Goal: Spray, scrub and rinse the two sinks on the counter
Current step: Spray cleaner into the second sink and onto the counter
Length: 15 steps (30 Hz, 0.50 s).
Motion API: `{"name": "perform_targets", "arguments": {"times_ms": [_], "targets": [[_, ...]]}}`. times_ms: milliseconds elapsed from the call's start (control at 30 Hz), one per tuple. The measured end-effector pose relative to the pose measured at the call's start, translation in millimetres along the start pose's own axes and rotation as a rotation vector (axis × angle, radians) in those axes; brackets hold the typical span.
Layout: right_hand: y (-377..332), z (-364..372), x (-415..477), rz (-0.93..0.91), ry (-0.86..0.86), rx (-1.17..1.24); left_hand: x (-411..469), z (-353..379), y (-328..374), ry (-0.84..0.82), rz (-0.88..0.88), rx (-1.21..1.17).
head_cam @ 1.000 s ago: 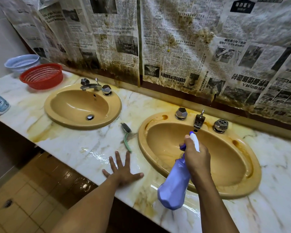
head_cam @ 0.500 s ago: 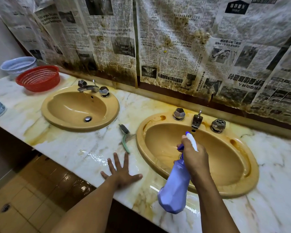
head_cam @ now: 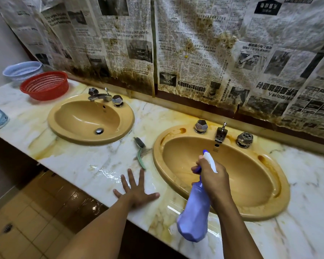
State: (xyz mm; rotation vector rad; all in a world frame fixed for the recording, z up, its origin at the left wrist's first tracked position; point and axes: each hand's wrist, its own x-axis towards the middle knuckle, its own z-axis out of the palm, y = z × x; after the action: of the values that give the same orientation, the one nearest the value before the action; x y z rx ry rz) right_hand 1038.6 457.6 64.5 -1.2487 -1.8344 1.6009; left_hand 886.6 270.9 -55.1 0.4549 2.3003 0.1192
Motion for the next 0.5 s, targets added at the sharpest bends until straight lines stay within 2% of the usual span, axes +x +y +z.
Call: {"name": "perform_targets", "arguments": {"times_ms": [167,433,500], "targets": [[1,8,-4,0.072,-0.024,-0.030,0,-1,0,-0.004,-0.003,-0.001],[11,8,0,-0.010,-0.107,-0.070,0,0,-1,-0.003,0.000,-0.009],[11,7,0,-0.007,-0.060,-0.092,0,0,-1,-0.007,0.002,-0.010]]}}
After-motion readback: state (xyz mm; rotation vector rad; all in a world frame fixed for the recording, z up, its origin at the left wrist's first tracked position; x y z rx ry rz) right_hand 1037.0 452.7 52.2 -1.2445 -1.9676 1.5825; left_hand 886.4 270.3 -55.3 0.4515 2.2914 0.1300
